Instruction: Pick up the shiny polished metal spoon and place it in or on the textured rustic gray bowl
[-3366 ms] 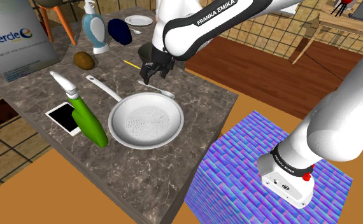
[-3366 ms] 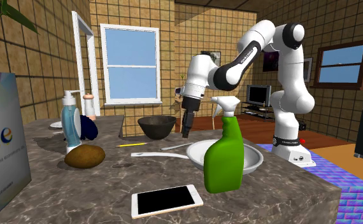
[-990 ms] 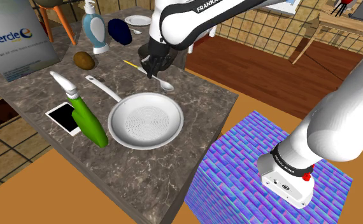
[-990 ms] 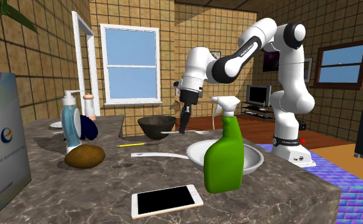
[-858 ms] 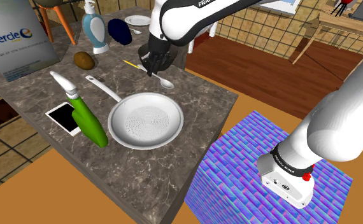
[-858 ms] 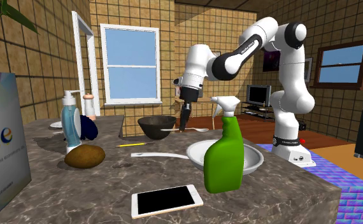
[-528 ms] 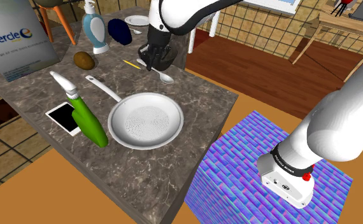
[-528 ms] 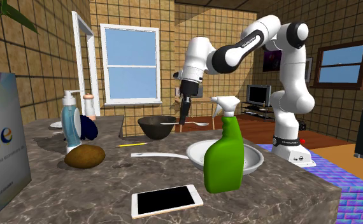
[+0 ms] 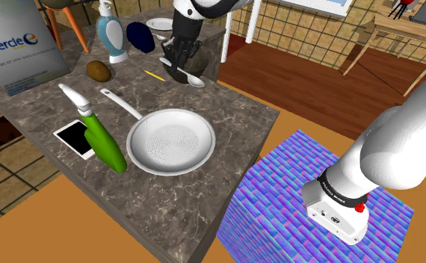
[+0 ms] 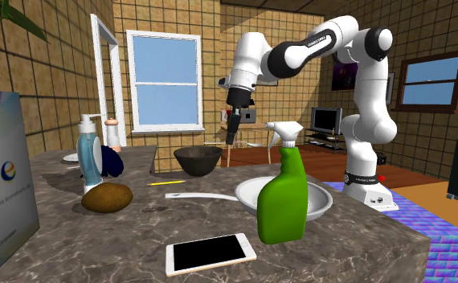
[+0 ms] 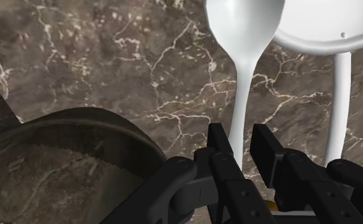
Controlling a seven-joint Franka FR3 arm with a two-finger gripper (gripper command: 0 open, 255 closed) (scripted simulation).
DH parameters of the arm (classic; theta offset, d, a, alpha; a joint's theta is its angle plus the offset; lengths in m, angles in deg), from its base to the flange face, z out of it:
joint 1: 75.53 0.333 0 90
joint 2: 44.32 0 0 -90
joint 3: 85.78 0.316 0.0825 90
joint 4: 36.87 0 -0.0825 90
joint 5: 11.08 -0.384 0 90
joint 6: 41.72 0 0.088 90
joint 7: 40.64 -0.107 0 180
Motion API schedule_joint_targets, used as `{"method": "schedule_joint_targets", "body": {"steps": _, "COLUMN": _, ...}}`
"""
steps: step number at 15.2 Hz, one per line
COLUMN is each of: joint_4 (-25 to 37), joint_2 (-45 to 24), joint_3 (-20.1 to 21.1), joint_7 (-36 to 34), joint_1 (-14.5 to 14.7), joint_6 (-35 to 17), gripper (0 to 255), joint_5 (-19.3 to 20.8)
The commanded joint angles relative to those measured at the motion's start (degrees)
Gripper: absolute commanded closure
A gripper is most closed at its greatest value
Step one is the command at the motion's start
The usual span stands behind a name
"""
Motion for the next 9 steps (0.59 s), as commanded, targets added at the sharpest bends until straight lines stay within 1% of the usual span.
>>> {"method": "schedule_joint_targets", "body": {"steps": 1, "joint_4": 1.3, "joint_2": 0.3, "joint_3": 0.0, "joint_7": -0.1, "joint_1": 0.0, "joint_6": 1.6, "gripper": 255, "joint_5": 0.0}}
{"method": "schedule_joint_targets", "body": {"steps": 5, "joint_4": 3.4, "joint_2": 0.9, "joint_3": 0.0, "joint_7": -0.2, "joint_1": 0.0, "joint_6": 4.3, "gripper": 255, "joint_5": -0.1}}
{"method": "schedule_joint_targets", "body": {"steps": 9, "joint_4": 9.9, "joint_2": -4.1, "joint_3": -2.1, "joint_7": 3.8, "joint_1": -2.0, "joint_6": 6.3, "gripper": 255, "joint_5": 0.1}}
